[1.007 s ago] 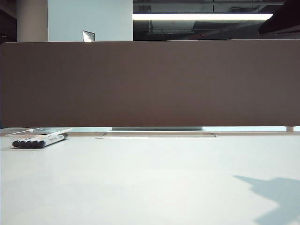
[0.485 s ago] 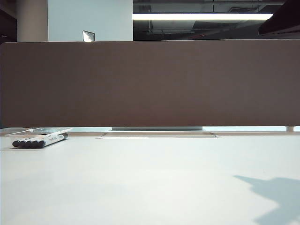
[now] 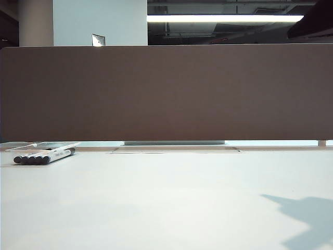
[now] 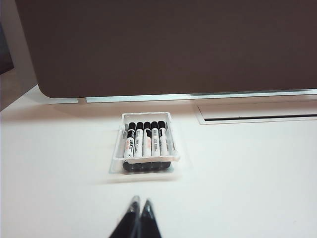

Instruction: Pick up the black marker on the right and put it into the packaging box on the left, making sure the marker fit the shape of the box's grooves.

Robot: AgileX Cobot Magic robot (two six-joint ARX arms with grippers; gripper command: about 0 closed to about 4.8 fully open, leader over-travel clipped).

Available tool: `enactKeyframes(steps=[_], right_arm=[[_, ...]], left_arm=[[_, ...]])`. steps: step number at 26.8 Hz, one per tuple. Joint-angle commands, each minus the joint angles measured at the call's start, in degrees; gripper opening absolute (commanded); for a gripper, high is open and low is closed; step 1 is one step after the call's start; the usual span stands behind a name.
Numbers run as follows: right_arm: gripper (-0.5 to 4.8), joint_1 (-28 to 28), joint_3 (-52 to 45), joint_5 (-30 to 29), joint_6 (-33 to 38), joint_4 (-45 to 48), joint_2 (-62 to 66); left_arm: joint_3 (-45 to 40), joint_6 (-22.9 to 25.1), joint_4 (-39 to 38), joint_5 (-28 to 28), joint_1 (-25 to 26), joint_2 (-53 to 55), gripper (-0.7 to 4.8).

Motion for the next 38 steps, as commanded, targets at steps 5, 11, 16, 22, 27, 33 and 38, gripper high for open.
enactKeyframes(steps=[5, 11, 16, 22, 27, 33, 38], right_arm=[[-0.05, -1.7, -3.1, 24.5, -0.1, 1.4, -3.4], [-0.05, -8.0, -8.6, 29.3, -0.1, 5.0, -11.7], [-0.05, -16.2, -11.1, 24.3, -0.1, 5.7, -18.0], [-0.05, -25.4, -15.5, 9.9, -0.1, 6.5, -23.0], [-0.05, -25.6, -18.5, 8.8, 0.6, 7.6, -23.6], [-0.05, -25.9, -18.7, 9.0, 0.6, 5.4, -24.2], [-0.05, -28.0, -18.7, 8.5, 0.6, 6.2, -24.7]], left_arm=[[0.0, 0.2, 0.7, 0.0, 0.1, 0.0, -0.06], [0.0, 0.2, 0.7, 0.0, 0.1, 0.0, -0.06], [0.0, 0.2, 0.7, 0.0, 0.1, 0.0, -0.06], [0.0, 0.2, 0.7, 0.0, 0.1, 0.0, -0.05], [0.0, 0.2, 0.7, 0.0, 0.1, 0.0, -0.05], [0.0, 0.2, 0.7, 0.0, 0.1, 0.0, -0.06], [0.0, 0.2, 0.7, 0.0, 0.1, 0.0, -0.06]])
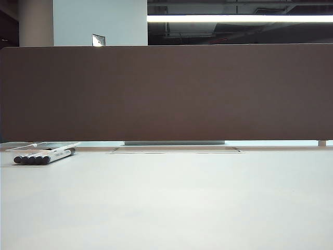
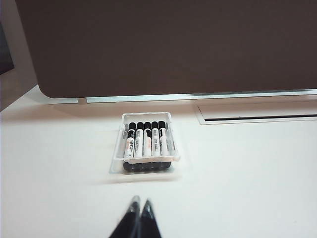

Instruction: Pick up the black marker on the right and put it into the packaging box on the left, making sure the marker fit the shape of the box's grooves.

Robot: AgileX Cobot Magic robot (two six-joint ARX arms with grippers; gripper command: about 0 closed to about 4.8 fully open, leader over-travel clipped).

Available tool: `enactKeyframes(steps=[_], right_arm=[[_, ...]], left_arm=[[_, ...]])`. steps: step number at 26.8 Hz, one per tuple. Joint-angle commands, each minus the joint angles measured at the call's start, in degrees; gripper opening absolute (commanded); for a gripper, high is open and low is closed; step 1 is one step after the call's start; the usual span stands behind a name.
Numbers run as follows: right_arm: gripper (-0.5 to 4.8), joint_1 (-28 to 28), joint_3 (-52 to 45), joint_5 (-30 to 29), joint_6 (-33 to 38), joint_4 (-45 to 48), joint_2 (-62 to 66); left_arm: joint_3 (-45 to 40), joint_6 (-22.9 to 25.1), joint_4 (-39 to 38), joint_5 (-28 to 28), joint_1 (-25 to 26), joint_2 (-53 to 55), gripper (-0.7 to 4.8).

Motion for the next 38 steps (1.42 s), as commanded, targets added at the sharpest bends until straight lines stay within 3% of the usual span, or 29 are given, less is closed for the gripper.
enactKeyframes(steps=[1, 7, 38], right_arm=[[-0.05, -1.2, -0.4, -1.2, 0.3, 2.1, -0.1], [-0.05, -4.1, -0.4, -6.1, 0.3, 2.4, -0.1], [-0.05, -4.7, -0.4, -6.1, 0.2, 2.3, -0.1]], left_arm=[[0.0, 0.2, 0.7, 0.0, 0.1, 0.0, -0.05], [0.0, 0.2, 0.7, 0.0, 0.1, 0.0, -0.06], [0.0, 0.2, 0.7, 0.0, 0.1, 0.0, -0.05]])
